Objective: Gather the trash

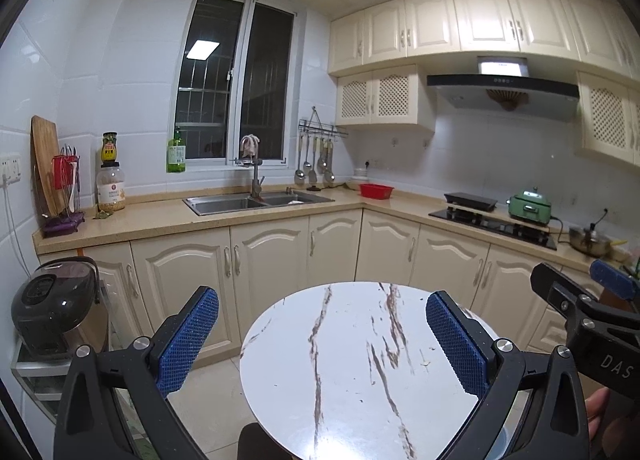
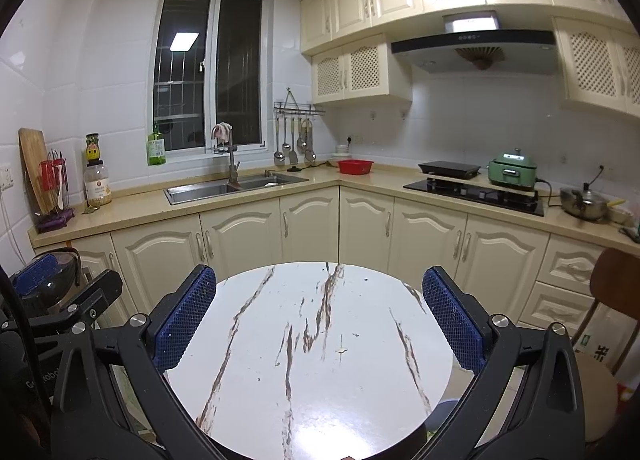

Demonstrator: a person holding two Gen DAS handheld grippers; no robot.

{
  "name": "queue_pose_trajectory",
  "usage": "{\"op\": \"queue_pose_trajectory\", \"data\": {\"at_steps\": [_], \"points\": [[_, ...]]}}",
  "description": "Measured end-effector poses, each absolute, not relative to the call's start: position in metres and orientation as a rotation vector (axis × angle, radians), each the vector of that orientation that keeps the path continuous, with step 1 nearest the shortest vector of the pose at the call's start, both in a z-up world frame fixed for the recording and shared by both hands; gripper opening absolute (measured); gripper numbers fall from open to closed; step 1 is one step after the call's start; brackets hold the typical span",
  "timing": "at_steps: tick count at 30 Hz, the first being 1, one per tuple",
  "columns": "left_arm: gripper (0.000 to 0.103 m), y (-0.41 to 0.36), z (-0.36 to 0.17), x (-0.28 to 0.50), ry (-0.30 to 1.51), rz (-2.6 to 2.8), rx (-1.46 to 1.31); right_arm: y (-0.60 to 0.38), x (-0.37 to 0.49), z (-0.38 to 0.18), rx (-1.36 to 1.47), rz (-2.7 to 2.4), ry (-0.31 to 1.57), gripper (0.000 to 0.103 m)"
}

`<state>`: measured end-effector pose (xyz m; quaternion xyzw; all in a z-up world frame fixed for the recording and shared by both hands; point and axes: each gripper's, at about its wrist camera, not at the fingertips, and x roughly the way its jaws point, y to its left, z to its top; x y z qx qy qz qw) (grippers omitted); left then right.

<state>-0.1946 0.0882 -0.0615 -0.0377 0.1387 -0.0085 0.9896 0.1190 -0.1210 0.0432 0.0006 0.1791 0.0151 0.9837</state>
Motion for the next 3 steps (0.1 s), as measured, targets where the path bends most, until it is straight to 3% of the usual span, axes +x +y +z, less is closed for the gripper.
{"op": "queue_pose_trajectory", "data": {"at_steps": [3], "points": [[0.102, 0.0847, -0.065, -0.1963, 0.276, -0.028, -0.072, -0.1216, 0.1206, 0.0433, 0.003, 0.031, 0.363, 0.103]]}}
